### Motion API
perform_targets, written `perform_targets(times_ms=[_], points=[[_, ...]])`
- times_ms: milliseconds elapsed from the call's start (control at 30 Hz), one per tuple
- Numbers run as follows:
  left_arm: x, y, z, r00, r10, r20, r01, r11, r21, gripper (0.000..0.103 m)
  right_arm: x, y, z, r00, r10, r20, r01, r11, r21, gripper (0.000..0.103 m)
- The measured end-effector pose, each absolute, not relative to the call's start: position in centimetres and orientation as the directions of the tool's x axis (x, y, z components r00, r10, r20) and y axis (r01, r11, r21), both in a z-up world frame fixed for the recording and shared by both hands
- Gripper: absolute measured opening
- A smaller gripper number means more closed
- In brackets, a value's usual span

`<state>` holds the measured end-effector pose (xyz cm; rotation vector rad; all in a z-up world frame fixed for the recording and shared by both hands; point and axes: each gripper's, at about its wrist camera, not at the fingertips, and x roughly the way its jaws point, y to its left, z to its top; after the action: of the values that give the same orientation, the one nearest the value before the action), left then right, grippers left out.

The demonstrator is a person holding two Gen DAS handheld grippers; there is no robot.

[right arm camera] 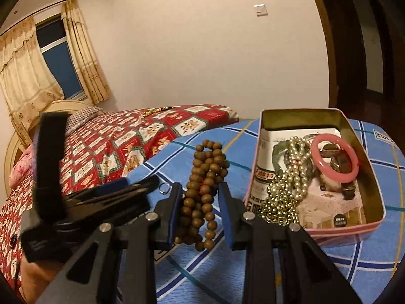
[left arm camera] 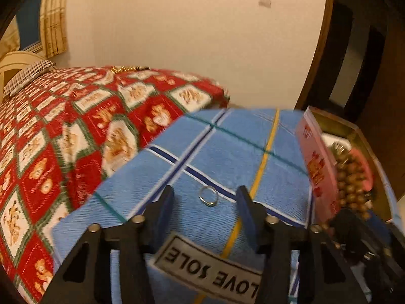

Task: Organize jewelry
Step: 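Lift the bead bracelet with the right tool while the left tool grasps the small silver ring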

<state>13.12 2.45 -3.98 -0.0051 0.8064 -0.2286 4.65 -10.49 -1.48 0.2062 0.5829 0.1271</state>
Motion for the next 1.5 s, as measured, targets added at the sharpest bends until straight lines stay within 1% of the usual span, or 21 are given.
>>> perform_targets(times_ms=[67, 167, 233, 267, 300, 333, 367, 900, 1100, 1267, 1400, 1500], points=[[13.5, 1.8, -4.7, 0.644, -0.189, -0.741, 0.201, 0.977, -0.075, 0.042, 4.8, -10.7, -1.5, 0.828, 0.18, -0.531, -0.061, 0.971, 0.233, 0.032], [13.5, 1.3, -4.7, 0.643, -0.173, -0.746, 0.204, 0.978, -0.05, 0.042, 4.9, -11.1, -1.6, 0.823, 0.188, -0.536, -0.058, 0.967, 0.249, 0.032], [13.4, 0.8, -4.8, 0.643, -0.156, -0.75, 0.208, 0.978, -0.025, 0.038, 5.0, -11.5, -1.8, 0.817, 0.197, -0.542, -0.054, 0.962, 0.269, 0.032], [13.4, 0.7, -4.8, 0.641, -0.151, -0.753, 0.211, 0.977, -0.016, 0.034, 5.0, -11.5, -1.8, 0.816, 0.2, -0.543, -0.054, 0.961, 0.272, 0.032], [13.4, 0.6, -4.9, 0.638, -0.15, -0.755, 0.213, 0.977, -0.014, 0.025, 5.0, -11.6, -1.8, 0.816, 0.201, -0.542, -0.054, 0.96, 0.274, 0.032], [13.5, 0.6, -4.9, 0.633, -0.152, -0.759, 0.214, 0.977, -0.017, 0.02, 5.0, -11.6, -1.8, 0.818, 0.2, -0.54, -0.054, 0.96, 0.274, 0.032], [13.6, 0.8, -5.0, 0.629, -0.156, -0.761, 0.213, 0.977, -0.025, 0.018, 5.0, -11.6, -1.7, 0.819, 0.2, -0.538, -0.055, 0.96, 0.273, 0.032], [13.9, 1.5, -4.9, 0.625, -0.224, -0.748, 0.223, 0.969, -0.105, 0.018, 5.2, -11.4, -2.1, 0.813, 0.196, -0.548, -0.057, 0.964, 0.26, 0.032], [11.7, 3.5, -3.7, 0.684, -0.286, -0.671, 0.213, 0.958, -0.191, 0.018, 5.3, -11.6, -2.2, 0.817, 0.188, -0.545, -0.056, 0.967, 0.25, 0.032], [9.1, 5.2, -2.4, 0.74, -0.33, -0.586, 0.22, 0.942, -0.253, 0.018, 5.4, -11.7, -2.4, 0.816, 0.188, -0.547, -0.056, 0.967, 0.25, 0.032], [7.1, 5.6, -1.4, 0.773, -0.341, -0.536, 0.231, 0.937, -0.262, 0.018, 5.0, -11.8, -2.0, 0.826, 0.182, -0.534, -0.054, 0.968, 0.245, 0.032], [6.0, 5.2, -1.3, 0.774, -0.339, -0.535, 0.236, 0.938, -0.253, 0.018, 4.6, -11.9, -1.8, 0.832, 0.178, -0.526, -0.053, 0.968, 0.244, 0.032]])
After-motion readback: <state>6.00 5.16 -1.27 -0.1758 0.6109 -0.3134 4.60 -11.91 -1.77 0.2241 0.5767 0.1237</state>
